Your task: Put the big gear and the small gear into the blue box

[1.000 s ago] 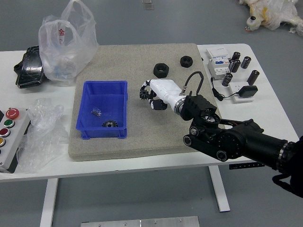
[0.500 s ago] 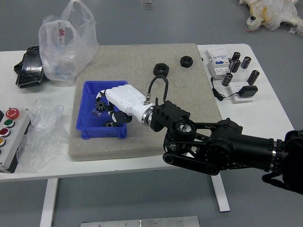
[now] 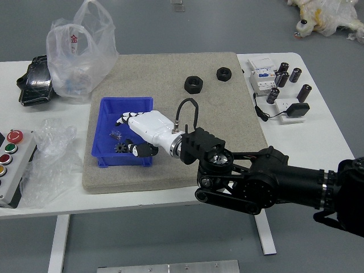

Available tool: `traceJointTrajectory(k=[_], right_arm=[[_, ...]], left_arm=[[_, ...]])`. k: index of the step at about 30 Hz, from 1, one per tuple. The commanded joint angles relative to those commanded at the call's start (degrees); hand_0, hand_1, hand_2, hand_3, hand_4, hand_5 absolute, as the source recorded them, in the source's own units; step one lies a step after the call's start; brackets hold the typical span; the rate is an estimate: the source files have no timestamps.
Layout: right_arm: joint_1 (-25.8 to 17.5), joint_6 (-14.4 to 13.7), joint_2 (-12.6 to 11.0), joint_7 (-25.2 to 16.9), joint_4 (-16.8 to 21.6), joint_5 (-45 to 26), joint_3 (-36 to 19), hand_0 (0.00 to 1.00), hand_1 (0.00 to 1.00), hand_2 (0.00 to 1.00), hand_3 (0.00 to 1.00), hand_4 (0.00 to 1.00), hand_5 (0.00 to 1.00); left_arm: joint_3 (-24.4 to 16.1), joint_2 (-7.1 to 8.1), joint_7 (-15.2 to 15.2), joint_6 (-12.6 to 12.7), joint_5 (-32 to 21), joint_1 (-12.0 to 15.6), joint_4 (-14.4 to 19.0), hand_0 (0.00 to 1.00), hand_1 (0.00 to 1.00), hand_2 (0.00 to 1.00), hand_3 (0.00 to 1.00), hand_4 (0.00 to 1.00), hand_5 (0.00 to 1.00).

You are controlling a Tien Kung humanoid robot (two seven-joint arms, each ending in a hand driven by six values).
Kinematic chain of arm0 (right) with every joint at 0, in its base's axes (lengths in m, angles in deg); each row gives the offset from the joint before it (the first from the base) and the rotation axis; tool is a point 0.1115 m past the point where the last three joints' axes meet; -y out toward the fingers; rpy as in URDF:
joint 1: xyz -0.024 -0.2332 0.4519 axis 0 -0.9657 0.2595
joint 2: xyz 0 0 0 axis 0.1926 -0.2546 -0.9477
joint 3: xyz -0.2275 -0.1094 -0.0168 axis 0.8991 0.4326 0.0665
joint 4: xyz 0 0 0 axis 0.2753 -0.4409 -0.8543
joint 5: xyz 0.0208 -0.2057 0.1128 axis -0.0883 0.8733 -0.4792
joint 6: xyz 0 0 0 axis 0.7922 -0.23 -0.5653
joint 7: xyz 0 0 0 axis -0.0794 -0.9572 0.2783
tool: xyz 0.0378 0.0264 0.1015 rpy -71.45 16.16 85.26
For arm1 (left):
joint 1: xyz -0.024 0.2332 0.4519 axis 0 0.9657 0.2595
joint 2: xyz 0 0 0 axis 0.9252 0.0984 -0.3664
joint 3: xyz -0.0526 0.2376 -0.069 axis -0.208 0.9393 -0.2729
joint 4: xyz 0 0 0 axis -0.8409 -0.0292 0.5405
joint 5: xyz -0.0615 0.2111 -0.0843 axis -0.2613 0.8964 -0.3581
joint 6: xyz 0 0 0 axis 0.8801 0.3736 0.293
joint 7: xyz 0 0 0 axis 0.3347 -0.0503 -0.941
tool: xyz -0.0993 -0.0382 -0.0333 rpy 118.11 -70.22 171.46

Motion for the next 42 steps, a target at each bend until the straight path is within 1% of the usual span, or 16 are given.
traceJointTrajectory(k=[2,3,8,9,10,14,15,17,20,21,25,26,27,31,38,42], right_arm=[[-0.1,0.2,-0.2,0.2,-0.3,0.3,-0.4,0.587,0.866,0.915,0.909,0.504,0.218],[-0.2,0.3,-0.3,0.2,-0.5,0.4,-0.6,0.586,0.869,0.912,0.903,0.544,0.239],[-0.5,0.3,-1.2,0.0,-0.7,0.8,-2.5,0.586,0.869,0.912,0.903,0.544,0.239],[-0.7,0.1,-1.4,-0.2,-0.5,0.9,-3.4,0.567,0.855,0.893,0.86,0.545,0.244],[-0.9,-0.1,-1.7,-0.4,-0.3,1.1,-4.3,0.567,0.855,0.893,0.86,0.545,0.244],[-2.5,-1.3,-4.1,-1.4,0.9,2.4,-9.4,0.567,0.855,0.893,0.86,0.545,0.244],[-3.0,-1.6,-4.7,-1.7,1.2,2.8,-10.6,0.582,0.832,0.856,0.812,0.545,0.237],[-4.3,-2.3,-6.2,-2.4,1.9,3.5,-13.4,0.582,0.832,0.856,0.812,0.545,0.237],[-7.1,-3.5,-8.8,-3.5,3.3,4.9,-18.2,0.582,0.832,0.856,0.812,0.545,0.237],[-8.0,-3.8,-9.6,-3.9,3.8,5.2,-20.0,0.583,0.804,0.833,0.782,0.542,0.241],[-12.1,-5.0,-12.9,-5.6,6.8,6.4,-27.3,0.583,0.804,0.833,0.782,0.542,0.241],[-13.3,-5.3,-13.8,-6.1,7.6,6.3,-29.3,0.583,0.804,0.833,0.782,0.542,0.241],[-14.3,-5.6,-14.4,-6.6,8.2,6.1,-31.0,0.579,0.772,0.796,0.742,0.539,0.243],[-18.7,-6.3,-17.1,-8.5,10.6,4.8,-38.2,0.579,0.772,0.796,0.742,0.539,0.243],[-26.2,-6.9,-20.8,-11.2,13.7,2.9,-49.6,0.57,0.76,0.781,0.726,0.537,0.253],[-30.5,-7.2,-22.0,-12.9,15.7,1.7,-55.5,0.564,0.756,0.775,0.717,0.535,0.254]], left_arm=[[0.0,0.0,0.0,0.0,0.0,0.0,0.0,0.646,0.601,0.599,0.676,0.643,0.298],[0.1,0.01,0.1,0.0,-0.1,0.0,0.0,0.646,0.601,0.6,0.677,0.643,0.296],[0.1,-0.04,0.1,0.0,-0.1,0.0,0.0,0.646,0.601,0.6,0.677,0.643,0.296],[0.1,-0.06,0.1,0.0,-0.1,0.0,0.0,0.646,0.601,0.599,0.677,0.642,0.297],[0.1,-0.08,0.1,0.0,-0.1,0.1,0.0,0.646,0.601,0.599,0.677,0.642,0.297],[0.1,-0.19,0.1,0.0,-0.1,0.1,0.0,0.646,0.601,0.599,0.677,0.642,0.297],[0.1,-0.19,0.1,0.0,-0.1,0.1,0.0,0.646,0.601,0.599,0.677,0.642,0.296],[0.2,-0.15,0.2,0.0,-0.2,0.1,-0.1,0.646,0.601,0.599,0.677,0.642,0.296],[0.3,0.0,0.3,-0.1,-0.3,0.0,-0.1,0.646,0.601,0.599,0.677,0.642,0.296],[0.3,0.07,0.3,-0.1,-0.3,-0.1,-0.2,0.646,0.601,0.6,0.677,0.642,0.296],[0.0,0.38,0.2,-0.3,0.4,-0.5,-0.2,0.646,0.601,0.6,0.677,0.642,0.296],[-0.1,0.48,0.2,-0.4,0.7,-0.6,-0.2,0.646,0.601,0.6,0.677,0.642,0.296],[-0.2,0.57,0.1,-0.5,0.9,-0.8,-0.2,0.646,0.602,0.599,0.678,0.643,0.296],[-0.7,1.03,-0.1,-0.9,2.2,-1.6,-0.3,0.646,0.602,0.599,0.678,0.643,0.296],[-1.1,1.85,-0.1,-1.5,3.7,-3.0,-0.4,0.646,0.601,0.599,0.678,0.642,0.296],[-1.1,2.13,-0.1,-1.8,4.2,-3.4,-0.5,0.646,0.601,0.599,0.677,0.643,0.296]])
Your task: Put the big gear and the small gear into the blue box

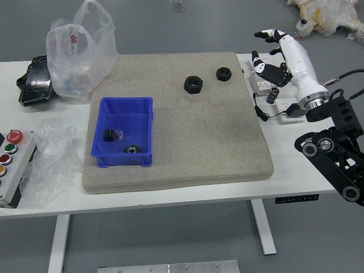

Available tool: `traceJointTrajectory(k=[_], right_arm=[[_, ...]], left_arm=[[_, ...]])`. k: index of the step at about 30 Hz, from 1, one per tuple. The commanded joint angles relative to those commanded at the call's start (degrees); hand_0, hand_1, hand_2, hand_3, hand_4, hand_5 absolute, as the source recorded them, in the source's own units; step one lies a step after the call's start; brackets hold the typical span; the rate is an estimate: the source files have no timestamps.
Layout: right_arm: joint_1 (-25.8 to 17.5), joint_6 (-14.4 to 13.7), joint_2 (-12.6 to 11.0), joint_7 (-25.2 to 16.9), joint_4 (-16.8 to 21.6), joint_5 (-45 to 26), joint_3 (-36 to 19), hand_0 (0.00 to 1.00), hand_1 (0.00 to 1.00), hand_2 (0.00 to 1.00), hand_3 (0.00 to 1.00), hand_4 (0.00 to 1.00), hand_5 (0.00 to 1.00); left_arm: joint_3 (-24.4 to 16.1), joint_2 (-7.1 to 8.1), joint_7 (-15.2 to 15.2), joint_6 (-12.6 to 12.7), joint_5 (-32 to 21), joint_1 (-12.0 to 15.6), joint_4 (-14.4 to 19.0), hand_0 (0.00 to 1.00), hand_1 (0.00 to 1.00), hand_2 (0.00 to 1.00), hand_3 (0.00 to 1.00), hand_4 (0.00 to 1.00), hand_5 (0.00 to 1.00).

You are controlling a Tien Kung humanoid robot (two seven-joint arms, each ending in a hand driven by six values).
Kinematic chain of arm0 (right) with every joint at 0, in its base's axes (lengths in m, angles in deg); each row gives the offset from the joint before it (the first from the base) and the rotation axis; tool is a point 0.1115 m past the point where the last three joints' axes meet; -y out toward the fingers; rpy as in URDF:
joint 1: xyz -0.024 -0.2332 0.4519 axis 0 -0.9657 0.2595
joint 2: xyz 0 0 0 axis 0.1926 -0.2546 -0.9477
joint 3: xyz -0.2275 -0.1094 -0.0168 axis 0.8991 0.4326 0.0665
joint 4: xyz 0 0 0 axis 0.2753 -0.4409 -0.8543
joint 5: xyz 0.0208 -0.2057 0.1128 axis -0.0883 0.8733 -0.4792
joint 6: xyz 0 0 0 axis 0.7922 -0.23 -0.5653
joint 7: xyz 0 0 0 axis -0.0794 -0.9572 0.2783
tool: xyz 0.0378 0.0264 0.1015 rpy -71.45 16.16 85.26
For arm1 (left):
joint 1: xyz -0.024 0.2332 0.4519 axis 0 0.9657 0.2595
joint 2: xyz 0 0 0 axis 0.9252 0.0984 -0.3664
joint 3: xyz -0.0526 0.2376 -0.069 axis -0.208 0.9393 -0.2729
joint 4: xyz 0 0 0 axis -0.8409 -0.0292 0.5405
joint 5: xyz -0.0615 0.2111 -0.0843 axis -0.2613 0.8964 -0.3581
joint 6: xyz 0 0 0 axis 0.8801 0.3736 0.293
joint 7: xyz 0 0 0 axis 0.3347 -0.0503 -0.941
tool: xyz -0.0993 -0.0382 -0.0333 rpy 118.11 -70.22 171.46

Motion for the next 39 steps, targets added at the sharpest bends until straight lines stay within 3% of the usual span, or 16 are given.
traceJointTrajectory(k=[10,16,20,21,32,33,39], right_arm=[[-10.6,-0.3,0.4,-3.8,2.5,-3.2,-12.7,0.567,0.743,0.762,0.708,0.539,0.267],[-14.6,-0.1,0.9,-5.0,2.7,-4.4,-17.3,0.564,0.74,0.76,0.716,0.538,0.257],[-16.3,0.0,1.0,-6.1,2.7,-6.4,-19.3,0.564,0.74,0.76,0.716,0.538,0.257],[-16.6,0.1,1.0,-6.4,2.7,-7.1,-19.6,0.563,0.732,0.756,0.71,0.54,0.265],[-18.7,0.0,1.4,-7.5,3.1,-8.1,-23.5,0.564,0.73,0.751,0.703,0.537,0.264],[-18.8,0.0,1.4,-7.6,3.1,-8.1,-23.8,0.565,0.728,0.748,0.699,0.533,0.267],[-18.9,0.0,1.5,-7.7,3.3,-8.2,-24.9,0.565,0.729,0.748,0.697,0.532,0.271]], left_arm=[[-0.3,0.33,-0.1,-0.5,1.1,-0.3,-0.1,0.646,0.584,0.597,0.678,0.643,0.297],[-0.4,0.44,0.0,-0.7,1.5,-0.5,-0.2,0.645,0.56,0.58,0.677,0.643,0.297],[-0.5,0.5,-0.1,-0.8,1.8,-0.7,-0.3,0.645,0.56,0.58,0.677,0.643,0.297],[-0.5,0.51,-0.1,-0.9,1.8,-0.7,-0.3,0.645,0.484,0.537,0.676,0.643,0.297],[-0.4,0.27,-0.4,-1.1,1.1,-0.8,-0.2,0.643,0.444,0.511,0.671,0.643,0.298],[-0.3,0.26,-0.4,-1.1,0.9,-0.8,-0.2,0.639,0.392,0.479,0.665,0.642,0.298],[-0.2,0.21,-0.3,-1.0,0.7,-0.9,-0.2,0.641,0.409,0.489,0.666,0.642,0.298]])
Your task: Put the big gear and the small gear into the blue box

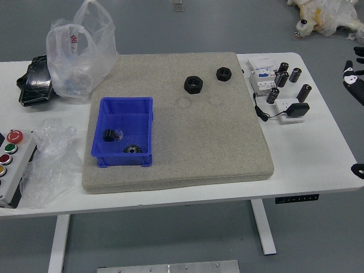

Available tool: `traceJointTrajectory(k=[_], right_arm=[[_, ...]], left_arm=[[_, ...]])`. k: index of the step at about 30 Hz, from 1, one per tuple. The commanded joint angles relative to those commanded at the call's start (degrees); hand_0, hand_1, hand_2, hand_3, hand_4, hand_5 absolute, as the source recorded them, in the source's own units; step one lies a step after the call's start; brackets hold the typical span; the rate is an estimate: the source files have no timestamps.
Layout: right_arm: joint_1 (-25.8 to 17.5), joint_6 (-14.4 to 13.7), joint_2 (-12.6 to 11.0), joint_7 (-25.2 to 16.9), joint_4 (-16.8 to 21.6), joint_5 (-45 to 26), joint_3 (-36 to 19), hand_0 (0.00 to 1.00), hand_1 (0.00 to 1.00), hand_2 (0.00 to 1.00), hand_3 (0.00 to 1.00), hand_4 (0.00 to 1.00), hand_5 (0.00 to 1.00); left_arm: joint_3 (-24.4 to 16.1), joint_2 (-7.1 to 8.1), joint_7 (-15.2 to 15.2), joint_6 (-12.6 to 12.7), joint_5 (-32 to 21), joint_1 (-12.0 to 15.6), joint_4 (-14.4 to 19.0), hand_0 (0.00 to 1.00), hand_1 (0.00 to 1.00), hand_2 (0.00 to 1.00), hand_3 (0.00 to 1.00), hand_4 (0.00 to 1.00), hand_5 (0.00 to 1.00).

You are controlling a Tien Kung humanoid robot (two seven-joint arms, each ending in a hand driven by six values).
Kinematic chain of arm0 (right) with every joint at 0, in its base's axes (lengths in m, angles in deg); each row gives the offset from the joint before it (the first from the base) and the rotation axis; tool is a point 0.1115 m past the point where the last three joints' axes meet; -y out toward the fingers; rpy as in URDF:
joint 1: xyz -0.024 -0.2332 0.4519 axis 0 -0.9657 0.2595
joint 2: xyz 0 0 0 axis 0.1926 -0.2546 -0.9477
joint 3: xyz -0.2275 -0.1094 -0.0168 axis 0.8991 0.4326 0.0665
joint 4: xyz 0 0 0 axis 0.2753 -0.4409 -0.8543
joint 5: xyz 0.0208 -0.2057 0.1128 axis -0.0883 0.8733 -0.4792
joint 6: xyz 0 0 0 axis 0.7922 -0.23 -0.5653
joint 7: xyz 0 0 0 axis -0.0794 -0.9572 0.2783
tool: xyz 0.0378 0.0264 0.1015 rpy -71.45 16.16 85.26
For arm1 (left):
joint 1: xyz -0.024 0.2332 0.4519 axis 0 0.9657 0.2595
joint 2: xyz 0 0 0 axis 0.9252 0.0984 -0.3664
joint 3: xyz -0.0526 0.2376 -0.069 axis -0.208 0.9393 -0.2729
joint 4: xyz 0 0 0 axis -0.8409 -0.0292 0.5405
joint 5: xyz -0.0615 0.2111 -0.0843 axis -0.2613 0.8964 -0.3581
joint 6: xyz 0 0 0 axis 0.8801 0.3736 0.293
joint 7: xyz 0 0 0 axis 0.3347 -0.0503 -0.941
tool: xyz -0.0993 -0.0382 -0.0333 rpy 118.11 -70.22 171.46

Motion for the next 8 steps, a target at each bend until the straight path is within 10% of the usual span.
traceJointTrajectory(k=[8], right_arm=[[-0.1,0.0,0.0,0.0,0.1,0.0,-0.8,0.565,0.729,0.748,0.697,0.532,0.271]], left_arm=[[0.0,-0.32,0.1,0.2,-0.2,0.0,0.0,0.641,0.409,0.489,0.666,0.642,0.298]])
